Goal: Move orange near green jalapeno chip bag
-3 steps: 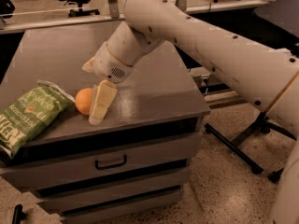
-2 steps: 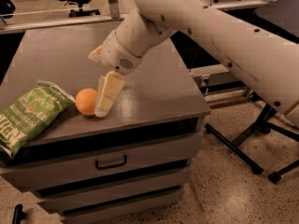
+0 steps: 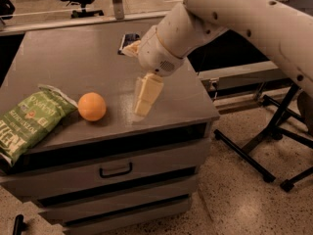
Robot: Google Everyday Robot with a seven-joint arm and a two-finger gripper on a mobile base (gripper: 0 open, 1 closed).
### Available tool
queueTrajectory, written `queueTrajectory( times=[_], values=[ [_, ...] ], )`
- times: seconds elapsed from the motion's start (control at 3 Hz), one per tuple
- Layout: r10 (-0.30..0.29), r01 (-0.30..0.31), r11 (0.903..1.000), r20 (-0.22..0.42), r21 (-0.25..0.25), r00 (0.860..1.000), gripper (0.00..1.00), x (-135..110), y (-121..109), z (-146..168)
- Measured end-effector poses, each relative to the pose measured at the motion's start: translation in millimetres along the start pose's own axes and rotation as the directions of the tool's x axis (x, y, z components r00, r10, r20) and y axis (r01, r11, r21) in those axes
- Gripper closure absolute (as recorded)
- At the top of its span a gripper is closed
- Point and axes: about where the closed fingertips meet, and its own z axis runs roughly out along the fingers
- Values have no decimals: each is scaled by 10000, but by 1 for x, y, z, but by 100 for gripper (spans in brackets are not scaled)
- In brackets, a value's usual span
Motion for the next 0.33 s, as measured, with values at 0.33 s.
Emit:
queueTrajectory(
  times=[0.33],
  values=[
    [-52,51,10000,-153,-17,9999,0,7,3,-4]
  ],
)
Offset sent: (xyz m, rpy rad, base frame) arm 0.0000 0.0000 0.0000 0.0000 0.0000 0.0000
